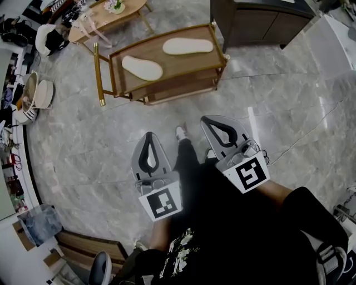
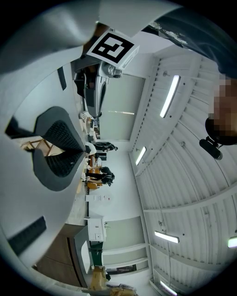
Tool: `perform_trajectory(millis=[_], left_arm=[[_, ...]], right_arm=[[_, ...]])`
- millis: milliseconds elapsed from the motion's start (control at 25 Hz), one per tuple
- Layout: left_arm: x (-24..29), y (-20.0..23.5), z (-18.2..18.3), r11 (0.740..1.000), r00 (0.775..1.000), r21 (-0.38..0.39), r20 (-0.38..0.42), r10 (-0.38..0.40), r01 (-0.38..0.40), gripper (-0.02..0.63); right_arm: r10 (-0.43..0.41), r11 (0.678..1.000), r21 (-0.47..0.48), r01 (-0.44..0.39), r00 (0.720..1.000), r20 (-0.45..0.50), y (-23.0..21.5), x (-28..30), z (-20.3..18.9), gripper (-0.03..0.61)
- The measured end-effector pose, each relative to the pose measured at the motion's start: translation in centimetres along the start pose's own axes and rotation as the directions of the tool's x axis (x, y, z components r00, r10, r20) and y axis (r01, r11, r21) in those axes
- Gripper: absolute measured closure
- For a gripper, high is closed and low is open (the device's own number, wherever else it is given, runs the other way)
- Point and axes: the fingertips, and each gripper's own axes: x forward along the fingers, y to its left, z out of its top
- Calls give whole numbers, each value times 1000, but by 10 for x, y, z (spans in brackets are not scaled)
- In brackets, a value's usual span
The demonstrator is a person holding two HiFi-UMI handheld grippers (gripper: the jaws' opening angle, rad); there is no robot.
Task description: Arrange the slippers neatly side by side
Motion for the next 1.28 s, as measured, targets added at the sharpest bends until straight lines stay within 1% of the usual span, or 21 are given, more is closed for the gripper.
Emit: perform_trajectory(millis=[120,360,560,1000,1280], left_arm=[[9,4,0,1000,1000,-18,4,3,-3,612],[30,12,-2,1000,1000,-20,-1,0,0,612],[49,17,6,1000,1000,-16,21,-9,10,612],[84,45,3,999,999,-22,26,-33,34,612],[112,61,8,996,996,-29,28,-85,85,612]], right_arm=[[5,1000,2,-5,1000,-8,-4,8,-2,580],[0,1000,-12,0,1000,-13,-17,23,0,580],[-6,1000,-14,6,1000,-12,-26,37,3,580],[-29,1000,-11,29,999,-14,-29,75,4,580],[-67,998,-8,66,997,-24,-34,104,11,580]])
